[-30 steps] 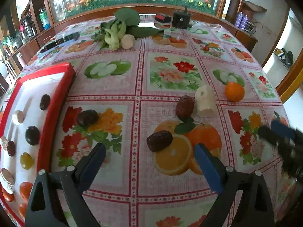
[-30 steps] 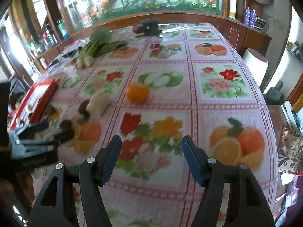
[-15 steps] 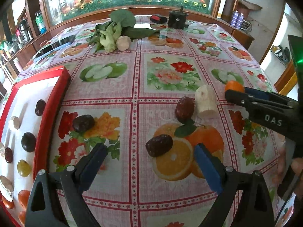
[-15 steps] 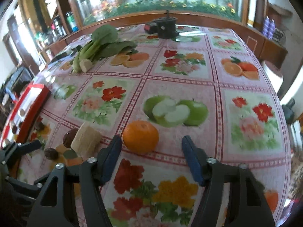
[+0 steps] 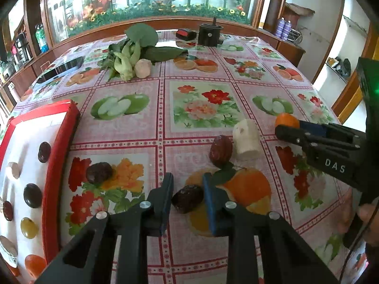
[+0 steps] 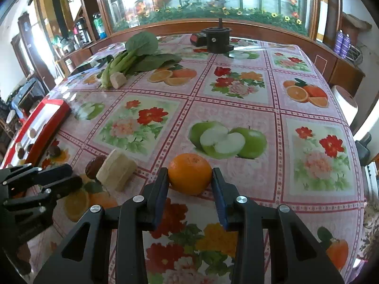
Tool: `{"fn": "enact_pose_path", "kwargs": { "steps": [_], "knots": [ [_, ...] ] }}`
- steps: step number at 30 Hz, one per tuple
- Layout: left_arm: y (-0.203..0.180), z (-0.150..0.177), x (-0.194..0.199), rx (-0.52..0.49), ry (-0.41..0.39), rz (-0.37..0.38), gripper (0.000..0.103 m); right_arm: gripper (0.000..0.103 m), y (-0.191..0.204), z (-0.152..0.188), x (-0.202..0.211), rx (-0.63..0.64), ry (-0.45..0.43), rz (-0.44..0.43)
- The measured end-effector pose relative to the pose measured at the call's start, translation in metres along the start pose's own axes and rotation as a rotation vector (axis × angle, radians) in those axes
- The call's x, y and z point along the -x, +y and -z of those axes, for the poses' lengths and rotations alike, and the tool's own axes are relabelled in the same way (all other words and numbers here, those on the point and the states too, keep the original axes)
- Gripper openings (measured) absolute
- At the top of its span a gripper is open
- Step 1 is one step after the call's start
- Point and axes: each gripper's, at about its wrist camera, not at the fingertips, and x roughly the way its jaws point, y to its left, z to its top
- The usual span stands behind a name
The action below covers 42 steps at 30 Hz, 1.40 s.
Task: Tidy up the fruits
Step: 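Grasp a dark date with the left gripper while the right gripper grasps an orange, then carry the date and the orange over the red-rimmed tray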
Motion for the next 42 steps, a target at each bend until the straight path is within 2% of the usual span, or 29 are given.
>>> {"fn": "enact_pose_path", "kwargs": {
  "steps": [19, 31, 42],
  "knots": [
    [-0.01, 0.047, 0.045, 0.008, 0.006, 0.132, 0.028, 0.036, 0.015, 0.042, 0.051, -0.009, -0.012, 0.019],
    [0.003, 0.065, 0.072, 0.014, -0.005, 0.141, 0.028, 0.036, 0.064, 0.063, 0.061, 0.049, 0.002, 0.0],
    [0.043, 0.07, 0.096, 0.068, -0.038, 0.121, 0.028, 0.036, 0.125, 0.045, 0.055, 0.111, -0.008, -0.048]
  ]
}}
